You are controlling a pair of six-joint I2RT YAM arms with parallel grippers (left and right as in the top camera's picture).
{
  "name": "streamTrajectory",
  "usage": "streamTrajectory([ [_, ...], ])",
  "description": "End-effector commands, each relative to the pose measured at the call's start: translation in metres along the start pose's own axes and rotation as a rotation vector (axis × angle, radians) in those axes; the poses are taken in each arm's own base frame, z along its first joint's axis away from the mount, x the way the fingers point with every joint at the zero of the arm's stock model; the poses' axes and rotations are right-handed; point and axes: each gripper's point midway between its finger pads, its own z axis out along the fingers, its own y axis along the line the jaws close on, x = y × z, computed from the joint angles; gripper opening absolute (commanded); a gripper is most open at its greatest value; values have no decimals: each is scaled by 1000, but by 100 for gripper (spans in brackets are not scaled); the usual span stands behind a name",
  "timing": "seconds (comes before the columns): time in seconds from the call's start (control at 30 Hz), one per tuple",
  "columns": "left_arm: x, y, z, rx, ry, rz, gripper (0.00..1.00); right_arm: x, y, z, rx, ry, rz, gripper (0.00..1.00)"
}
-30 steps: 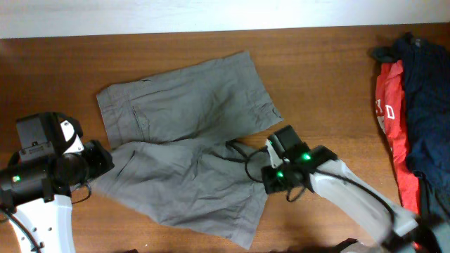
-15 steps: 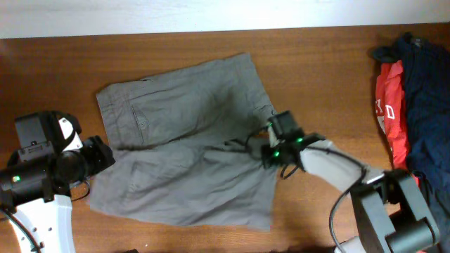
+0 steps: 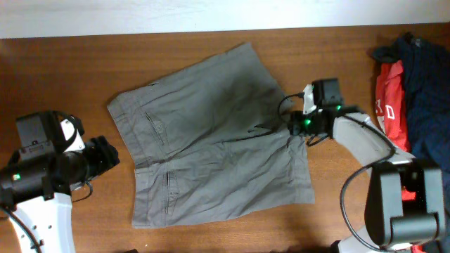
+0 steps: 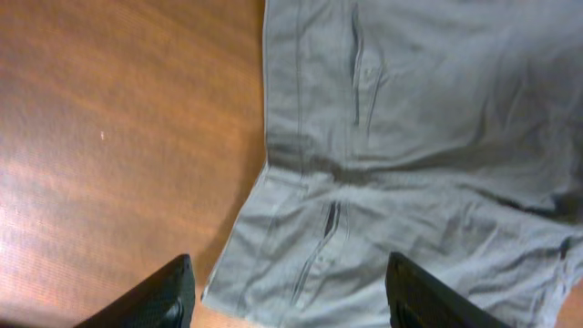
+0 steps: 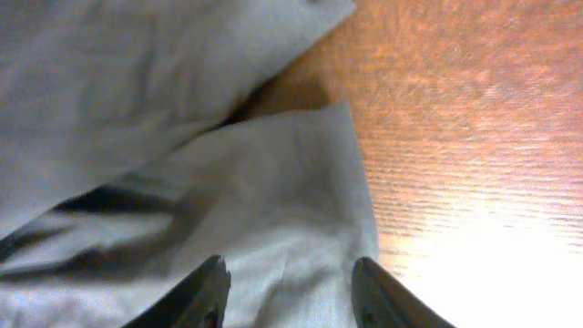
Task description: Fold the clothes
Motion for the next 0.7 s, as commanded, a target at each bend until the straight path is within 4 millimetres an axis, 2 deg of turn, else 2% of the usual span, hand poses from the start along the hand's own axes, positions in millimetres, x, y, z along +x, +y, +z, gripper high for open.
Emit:
streamTrajectory([
  [0.0,2,-2,1,11,30,-7,68,-22,5,-51,-24,-52,-5,51],
  [0.2,6,-1,3,4,59,-13,69,7,22,-100,-100,7,16,52],
  [0.4,34,5,6,-12,172,-39,71,46,28,-149,-96,42,43,58],
  [0.53,64,2,24,32,290,-69,75,77,27,-158,-82,137,106,62],
  [0.67,99,7,58,62,397,-102,76,104,23,-147,-75,236,141,63],
])
